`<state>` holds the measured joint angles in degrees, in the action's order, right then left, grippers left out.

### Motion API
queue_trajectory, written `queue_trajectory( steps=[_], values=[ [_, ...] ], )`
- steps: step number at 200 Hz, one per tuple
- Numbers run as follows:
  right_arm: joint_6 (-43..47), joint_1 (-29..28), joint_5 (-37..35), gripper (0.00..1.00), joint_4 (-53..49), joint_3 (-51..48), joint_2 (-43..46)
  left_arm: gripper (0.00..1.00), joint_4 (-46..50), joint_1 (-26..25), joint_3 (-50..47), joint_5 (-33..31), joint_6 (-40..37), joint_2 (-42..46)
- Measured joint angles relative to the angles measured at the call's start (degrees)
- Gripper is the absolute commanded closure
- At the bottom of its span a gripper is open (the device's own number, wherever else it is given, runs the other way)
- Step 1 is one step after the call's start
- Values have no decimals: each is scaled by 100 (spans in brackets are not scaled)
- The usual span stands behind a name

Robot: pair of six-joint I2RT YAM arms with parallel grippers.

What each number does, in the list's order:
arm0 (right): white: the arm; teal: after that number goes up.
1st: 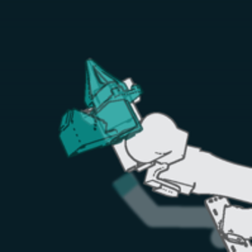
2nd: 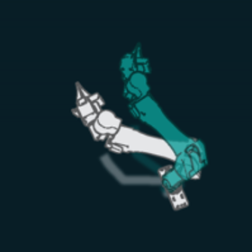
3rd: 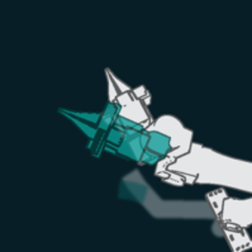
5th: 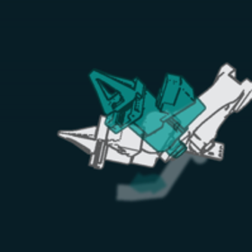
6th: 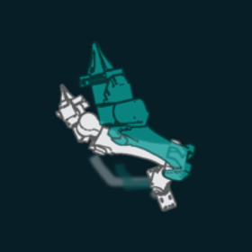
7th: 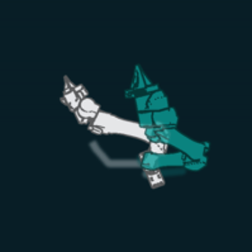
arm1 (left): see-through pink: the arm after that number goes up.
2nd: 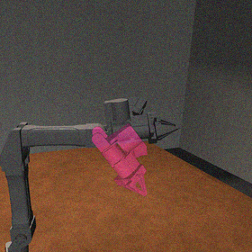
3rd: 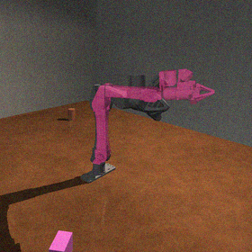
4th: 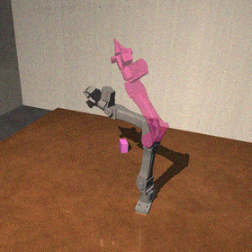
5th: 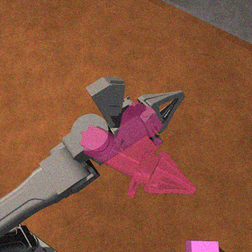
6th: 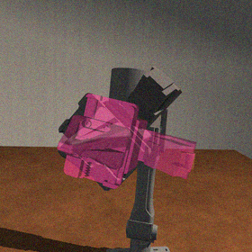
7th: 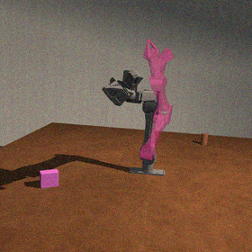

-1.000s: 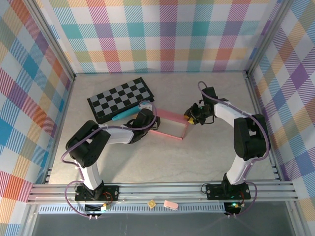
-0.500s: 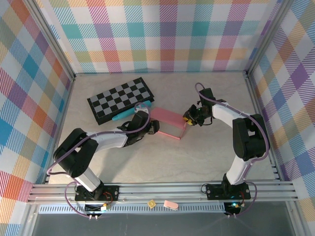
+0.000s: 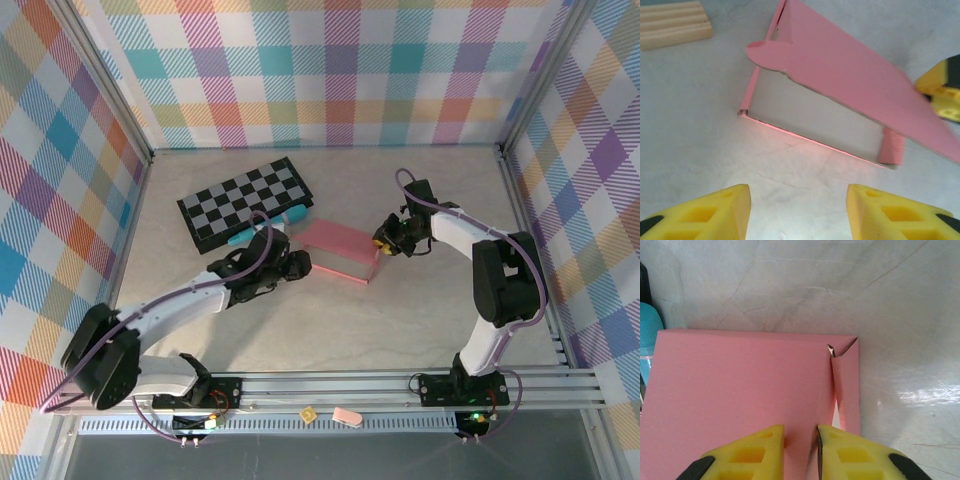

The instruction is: Fold the paper box

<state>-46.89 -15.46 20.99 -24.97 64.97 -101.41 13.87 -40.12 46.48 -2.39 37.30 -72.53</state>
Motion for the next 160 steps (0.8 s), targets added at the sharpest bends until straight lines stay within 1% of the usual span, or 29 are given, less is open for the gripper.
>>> queue_trajectory(
  steps=[26, 38, 48, 60, 73, 83, 94, 114, 130, 144, 160],
  values=[
    [184, 0, -68, 78, -170, 127, -7, 47, 1180, 28, 1049, -42, 319, 245],
    [293, 0, -105, 77, -284, 229, -13, 48, 1626, 184, 1657, 24, 376, 190],
    [400, 0, -114, 77, -380, 321, -15, 48, 1919, 428, 2164, 140, 382, 28],
    [522, 0, -149, 77, -522, 463, -28, 50, 2164, 820, 2712, 358, 361, -302],
    [656, 0, -173, 76, -695, 656, -85, 51, 2361, 1185, 3250, 664, 245, -868],
    [763, 0, -195, 76, -791, 776, -146, 52, 2505, 1364, 3620, 903, 103, -1397],
    [879, 0, -212, 76, -885, 846, -205, 52, 2590, 1447, 3969, 1152, -72, -1998],
    [1034, 0, -236, 76, -1040, 866, -278, 53, 2669, 1456, 4188, 1598, -306, -2865],
    [1110, 0, -240, 76, -1128, 866, -293, 54, 2702, 1456, 4177, 1897, -407, -3333],
    [1163, 0, -240, 76, -1152, 866, -293, 54, 2684, 1456, 4094, 2070, -417, -3536],
    [1182, 0, -240, 76, -1174, 866, -293, 54, 2643, 1456, 3891, 2179, -413, -3539]
  ],
)
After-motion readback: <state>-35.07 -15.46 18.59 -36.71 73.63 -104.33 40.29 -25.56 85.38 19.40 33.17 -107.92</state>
